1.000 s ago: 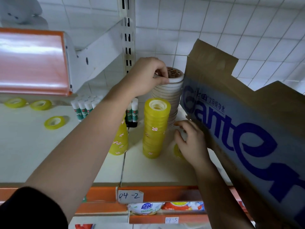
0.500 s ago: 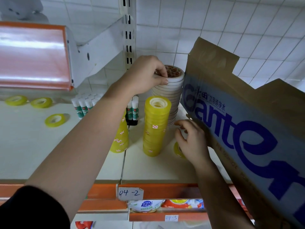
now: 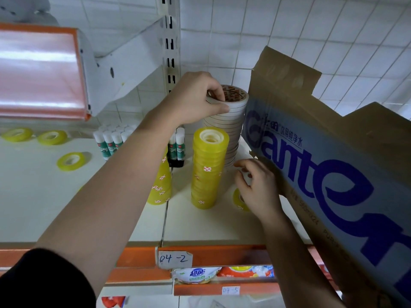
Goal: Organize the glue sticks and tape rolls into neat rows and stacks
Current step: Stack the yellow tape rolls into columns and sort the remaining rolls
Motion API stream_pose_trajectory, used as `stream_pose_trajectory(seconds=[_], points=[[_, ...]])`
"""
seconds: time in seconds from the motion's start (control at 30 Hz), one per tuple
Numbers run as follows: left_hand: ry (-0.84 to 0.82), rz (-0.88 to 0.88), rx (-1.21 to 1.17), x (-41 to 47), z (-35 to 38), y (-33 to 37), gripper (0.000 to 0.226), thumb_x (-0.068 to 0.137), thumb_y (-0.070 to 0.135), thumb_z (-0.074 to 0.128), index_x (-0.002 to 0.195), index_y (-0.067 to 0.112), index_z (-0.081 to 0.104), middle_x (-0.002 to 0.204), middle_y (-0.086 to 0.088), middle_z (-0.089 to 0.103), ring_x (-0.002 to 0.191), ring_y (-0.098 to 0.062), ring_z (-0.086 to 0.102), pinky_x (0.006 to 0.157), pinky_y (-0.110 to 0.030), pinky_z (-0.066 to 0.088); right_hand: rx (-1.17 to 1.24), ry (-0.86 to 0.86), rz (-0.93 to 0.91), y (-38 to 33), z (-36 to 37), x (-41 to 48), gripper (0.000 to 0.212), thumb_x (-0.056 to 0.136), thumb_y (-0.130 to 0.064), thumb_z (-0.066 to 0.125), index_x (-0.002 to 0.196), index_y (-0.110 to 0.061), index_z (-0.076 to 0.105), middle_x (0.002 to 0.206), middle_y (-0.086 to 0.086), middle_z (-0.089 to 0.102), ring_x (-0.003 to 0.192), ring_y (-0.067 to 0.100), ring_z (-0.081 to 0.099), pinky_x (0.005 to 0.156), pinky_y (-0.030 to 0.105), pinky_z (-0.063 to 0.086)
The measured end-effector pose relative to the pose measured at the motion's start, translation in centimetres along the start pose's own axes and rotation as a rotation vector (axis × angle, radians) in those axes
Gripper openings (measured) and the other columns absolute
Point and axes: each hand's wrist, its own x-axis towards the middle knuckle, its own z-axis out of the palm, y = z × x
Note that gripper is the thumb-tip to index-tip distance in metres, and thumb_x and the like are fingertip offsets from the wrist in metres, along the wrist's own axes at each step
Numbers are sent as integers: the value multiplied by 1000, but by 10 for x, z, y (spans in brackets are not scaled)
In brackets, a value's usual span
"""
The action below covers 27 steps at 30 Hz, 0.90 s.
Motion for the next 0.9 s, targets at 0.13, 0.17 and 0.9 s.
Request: stream_pose_trajectory(seconds=[0.13,0.17,0.9], points=[[17,5,-1,0,1,0,23,78,34,80,92,17,74,92,6,61,90,-10,58,79,-25,45,5,-2,-8,0,0,0,18,89,-5,63,105,-9,69,101,-1,66,92,-7,46,82,-2,31],[17,6,-1,0,1,0,23,78,34,80,92,17,74,92,6,61,90,-10,58,79,-25,45,6,-3,-6,0,0,0,17,89,-5,63,105,-9,69,101,-1,66,92,-7,46,82,-2,31],[209,34,65,-79,-30,8,24,96,26,56,114,17,68,107,5,61,97,-15,59,83,-18,42,73,115,-54,-19,-18,6,9,91,-9,61,97,-8,69,93,0,68,87,13,60,78,28,49]])
